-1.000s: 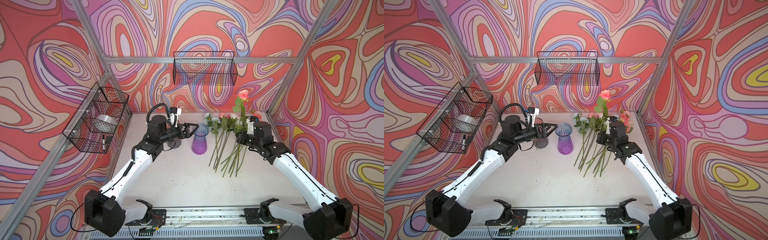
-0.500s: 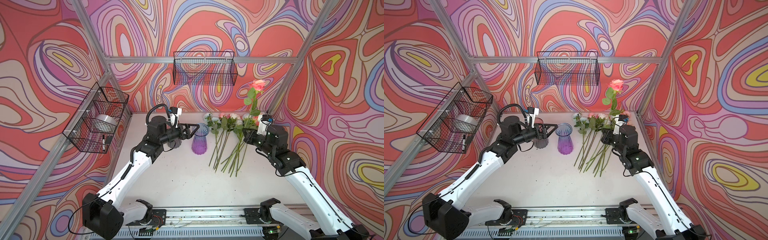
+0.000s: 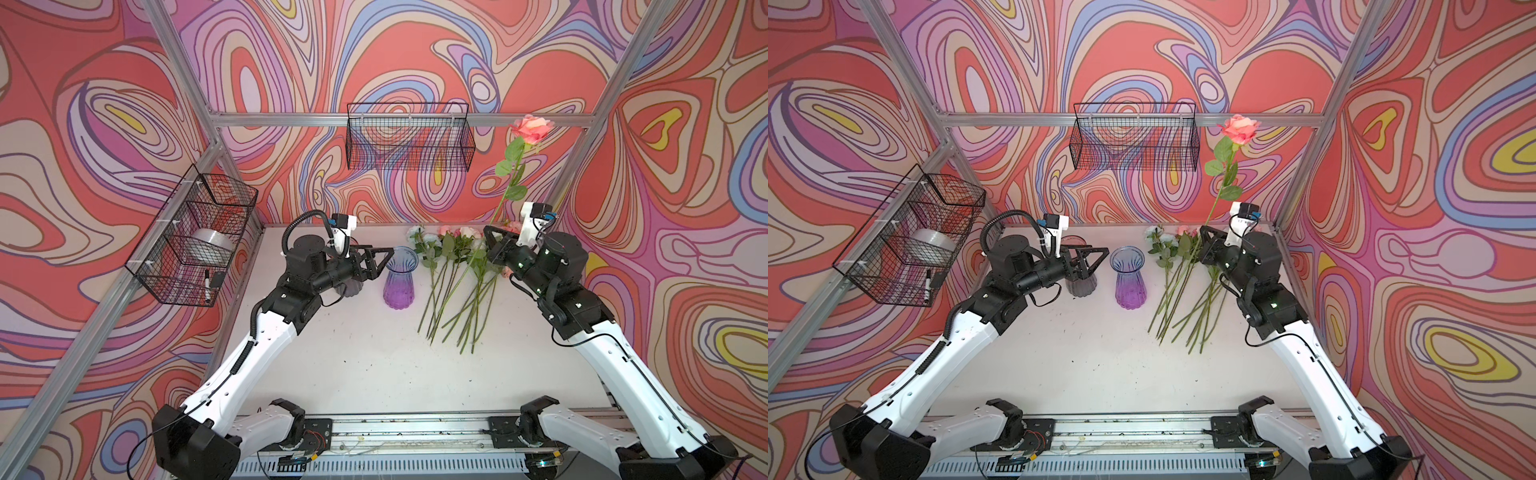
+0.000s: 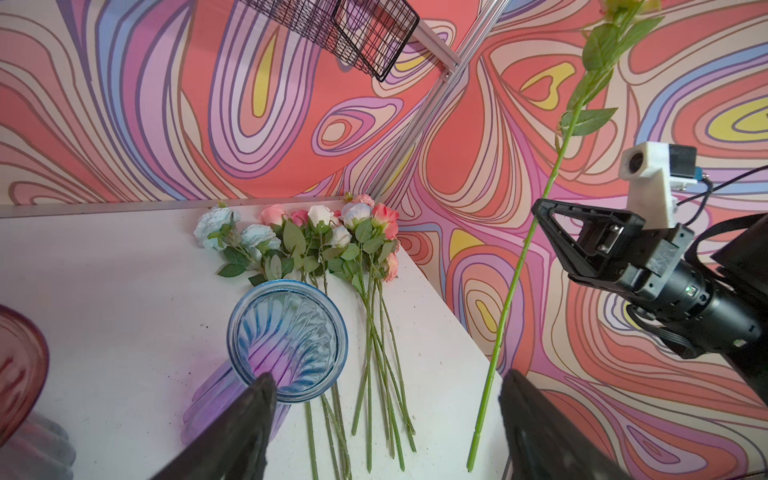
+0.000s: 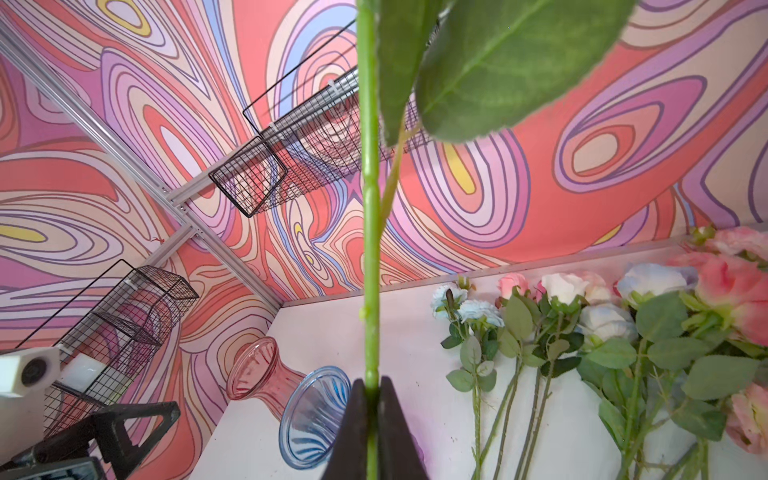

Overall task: Arrange the flowers into the vase
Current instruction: 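Raise the pink rose high and carry it toward the blue-purple vase with the right gripper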

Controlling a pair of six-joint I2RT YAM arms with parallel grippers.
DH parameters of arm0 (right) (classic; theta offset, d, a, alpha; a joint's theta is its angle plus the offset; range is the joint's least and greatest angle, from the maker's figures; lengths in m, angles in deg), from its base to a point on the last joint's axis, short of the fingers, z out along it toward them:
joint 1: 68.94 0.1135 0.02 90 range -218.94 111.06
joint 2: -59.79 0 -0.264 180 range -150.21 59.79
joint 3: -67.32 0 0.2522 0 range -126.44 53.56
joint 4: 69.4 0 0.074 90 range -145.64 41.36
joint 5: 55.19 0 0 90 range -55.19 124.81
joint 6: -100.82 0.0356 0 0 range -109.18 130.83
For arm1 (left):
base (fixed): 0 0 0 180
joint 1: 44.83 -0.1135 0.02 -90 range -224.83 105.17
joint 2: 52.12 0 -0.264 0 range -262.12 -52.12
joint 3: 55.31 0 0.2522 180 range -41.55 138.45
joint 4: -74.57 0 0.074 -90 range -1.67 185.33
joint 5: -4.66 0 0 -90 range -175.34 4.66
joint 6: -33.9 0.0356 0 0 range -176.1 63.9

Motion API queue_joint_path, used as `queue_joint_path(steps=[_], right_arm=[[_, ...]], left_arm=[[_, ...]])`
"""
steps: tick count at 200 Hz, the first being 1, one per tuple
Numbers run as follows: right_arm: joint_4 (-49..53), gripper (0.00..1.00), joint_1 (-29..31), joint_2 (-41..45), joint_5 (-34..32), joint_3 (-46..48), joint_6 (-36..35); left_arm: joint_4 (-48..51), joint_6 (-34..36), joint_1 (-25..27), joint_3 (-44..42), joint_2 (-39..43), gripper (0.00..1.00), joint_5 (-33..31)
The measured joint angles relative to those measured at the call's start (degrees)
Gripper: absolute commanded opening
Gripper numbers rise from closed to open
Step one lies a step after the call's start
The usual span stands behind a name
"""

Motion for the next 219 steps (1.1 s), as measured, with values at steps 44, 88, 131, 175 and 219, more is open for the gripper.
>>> queue_joint_path(steps=[44, 88, 131, 175, 219], right_arm=[[-2.95, 0.00, 7.74, -4.04, -3.19, -3.65, -2.38], [-6.25, 0.00, 11.50, -9.49, -4.74, -6.49, -4.79], [-8.92, 0.00, 12.41, -15.28, -5.20, -14.56, -8.44], [-13.33, 0.00, 12.59, -23.37, -8.07, -24.98, -14.36], [-15.04, 0.00, 12.94, -31.23, -9.70, -25.51, -18.86]], left_arm=[[-0.04, 0.92, 0.00, -0.72, 1.29, 0.85, -2.03], [0.35, 2.16, 0.00, -0.92, 1.36, 0.86, -3.89], [0.33, 2.36, -0.28, -1.57, 2.43, 0.86, -4.63], [0.28, 2.27, -0.33, -1.62, 2.49, 0.86, -4.98], [0.11, 2.08, -0.61, -1.92, 2.73, 0.86, -5.01]])
